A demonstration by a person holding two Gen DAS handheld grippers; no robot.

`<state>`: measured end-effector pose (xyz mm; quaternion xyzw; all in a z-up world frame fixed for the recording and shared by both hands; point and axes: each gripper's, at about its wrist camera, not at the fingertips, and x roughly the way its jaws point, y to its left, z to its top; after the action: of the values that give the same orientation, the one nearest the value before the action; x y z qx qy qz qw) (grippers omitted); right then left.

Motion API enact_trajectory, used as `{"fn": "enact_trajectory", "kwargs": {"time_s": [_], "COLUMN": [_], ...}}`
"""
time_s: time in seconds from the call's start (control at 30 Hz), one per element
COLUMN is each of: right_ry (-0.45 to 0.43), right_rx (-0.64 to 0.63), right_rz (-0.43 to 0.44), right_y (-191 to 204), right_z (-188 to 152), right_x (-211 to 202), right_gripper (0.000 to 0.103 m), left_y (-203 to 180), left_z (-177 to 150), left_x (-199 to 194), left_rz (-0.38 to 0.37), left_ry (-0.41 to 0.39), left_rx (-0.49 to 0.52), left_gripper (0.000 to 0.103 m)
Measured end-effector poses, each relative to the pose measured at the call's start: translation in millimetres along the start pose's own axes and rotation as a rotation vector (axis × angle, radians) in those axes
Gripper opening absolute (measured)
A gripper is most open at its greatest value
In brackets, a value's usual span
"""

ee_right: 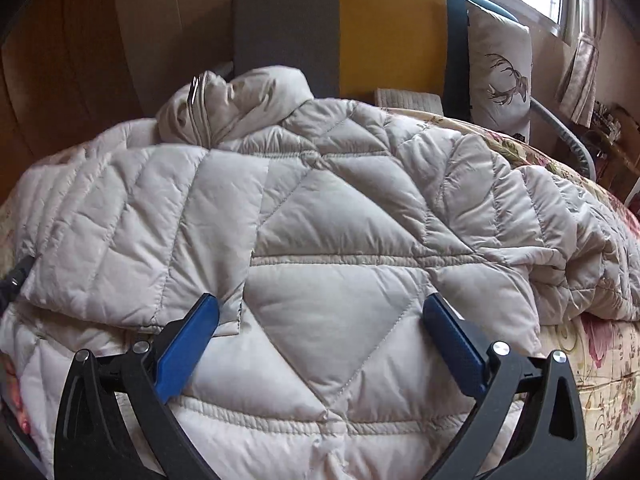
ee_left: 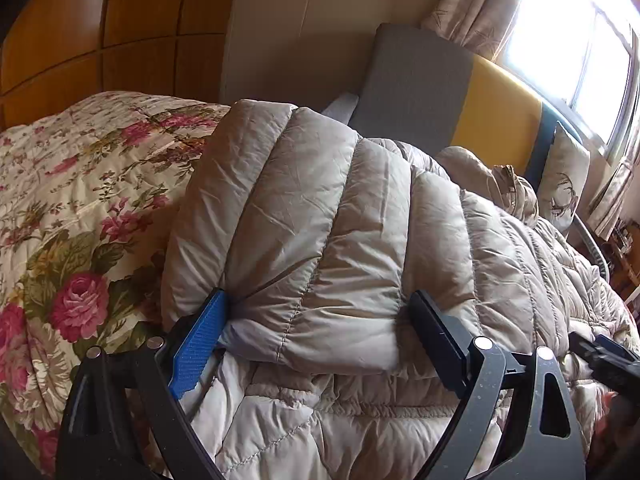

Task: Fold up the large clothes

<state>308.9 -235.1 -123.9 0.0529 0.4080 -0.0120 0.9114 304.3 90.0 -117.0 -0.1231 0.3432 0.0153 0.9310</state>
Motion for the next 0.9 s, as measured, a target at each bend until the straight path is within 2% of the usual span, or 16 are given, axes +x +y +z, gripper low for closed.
{"fn": "enact_trajectory", "kwargs": {"time_s": [0.13, 0.2, 0.3, 0.43, 0.47, 0.57, 0.63, 0.77, 0.9], "right_ry": [-0.124, -0.133, -0.093, -0.126, -0.146, -0.215, -0.270, -0.365, -0.381], "right_rx": [0.279, 0.443, 0.664, 0.895, 0.948, 1.062, 1.116, 1.284, 1.343], "right_rz": [0.147, 0.185, 0.149, 0.082, 0.072, 0.088, 0.084, 0.105, 0.125], "right_y": [-70.3, -114.4, -180.5, -261.8, -278.5, -322.1, -348.9, -398.2, -426.4], "right_z": [-4.9, -8.0, -25.9, -56.9, -66.9, -87.2, -94.4, -106.8, -99.4], "right_x": [-44.0, -53.5, -56.6, -69.1, -73.3, -82.6, -87.6, -90.5, -84.6], "right_gripper": [0.101, 0.101, 0.101, 0.101, 0.098, 0.077, 0.074, 0.060, 0.058], "left_y": [0.6, -0.5, 0.0, -1.9, -2.3, -2.5, -2.4, -2.0, -2.6], "left_z": [-0.8, -1.0, -1.1, -1.4, -1.4, -1.6, -1.9, -1.6, -2.1], "left_x": [1.2, 1.5, 1.1, 0.7, 0.4, -0.4, -0.4, -0.2, -0.1], "left_rz": [-0.007, -0.005, -0.005, 0.000, 0.002, 0.005, 0.005, 0.006, 0.017], "left_ry": [0.002, 0.004, 0.003, 0.002, 0.002, -0.002, -0.002, -0.002, -0.004], "left_rx": [-0.002, 0.003, 0.004, 0.009, 0.010, 0.012, 0.013, 0.013, 0.022], "left_gripper": [0.094, 0.095, 0.097, 0.098, 0.098, 0.099, 0.099, 0.099, 0.099]}}
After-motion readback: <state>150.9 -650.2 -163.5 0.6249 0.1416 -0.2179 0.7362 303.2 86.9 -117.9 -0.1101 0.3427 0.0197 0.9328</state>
